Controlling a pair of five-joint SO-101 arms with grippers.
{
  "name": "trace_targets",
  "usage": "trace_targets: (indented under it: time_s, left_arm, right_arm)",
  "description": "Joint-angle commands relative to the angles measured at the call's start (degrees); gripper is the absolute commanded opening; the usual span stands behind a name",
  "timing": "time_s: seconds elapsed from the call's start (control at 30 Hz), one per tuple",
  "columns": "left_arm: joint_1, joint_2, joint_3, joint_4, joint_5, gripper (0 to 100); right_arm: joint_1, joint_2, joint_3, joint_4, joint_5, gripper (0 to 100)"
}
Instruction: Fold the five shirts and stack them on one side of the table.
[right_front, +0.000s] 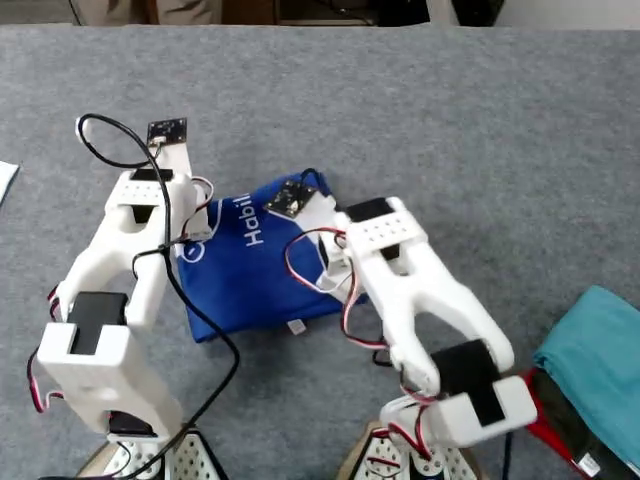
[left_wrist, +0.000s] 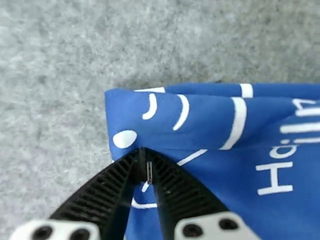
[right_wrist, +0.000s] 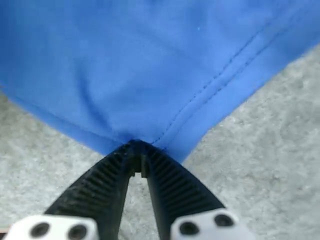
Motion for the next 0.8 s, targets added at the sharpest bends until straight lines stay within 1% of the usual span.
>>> trace_targets:
  time_s: [0.0, 0.1, 0.2, 0.3, 0.43, 0.5, 0.6, 0.67, 0.77]
  left_arm:
    - [-2.64, 0.31, -2.02, -0.7, -0.53, 2]
    - [-2.46, 0.31, -2.11, -0.7, -0.53, 2]
    - [-2.46, 0.31, -2.2, -0.7, -0.53, 2]
    - [-2.29, -0.04, -2.2, -0.7, -0.53, 2]
    - [-2.11, -0.13, -2.29, -0.53, -0.53, 2]
    - [-2.02, -0.13, -2.81, 1.05, -0.53, 2]
    - [-2.11, -0.13, -5.36, 5.19, -0.62, 2]
    - [-2.29, -0.13, -7.21, 7.47, -2.55, 2]
    - [-2.55, -0.13, -9.93, 11.43, -4.66, 2]
  right_arm:
    - [3.65, 2.51, 0.22, -0.97, 1.76, 0.4]
    - [4.97, 3.56, 0.22, -0.79, 2.46, 0.4]
    - [4.62, 2.33, 0.04, -0.09, 2.46, 0.4]
    - [4.62, -2.51, -0.75, 0.88, 2.2, 0.4]
    - [4.7, -11.65, -3.74, 6.15, 2.02, 0.5]
    - [4.97, -16.13, -5.05, 8.35, 1.93, 0.5]
    - [4.97, -21.76, -5.85, 10.81, -0.79, 0.5]
    - [4.79, -24.48, -5.49, 11.96, -1.85, 0.5]
    - [4.88, -27.3, -3.82, 13.36, -1.49, 0.5]
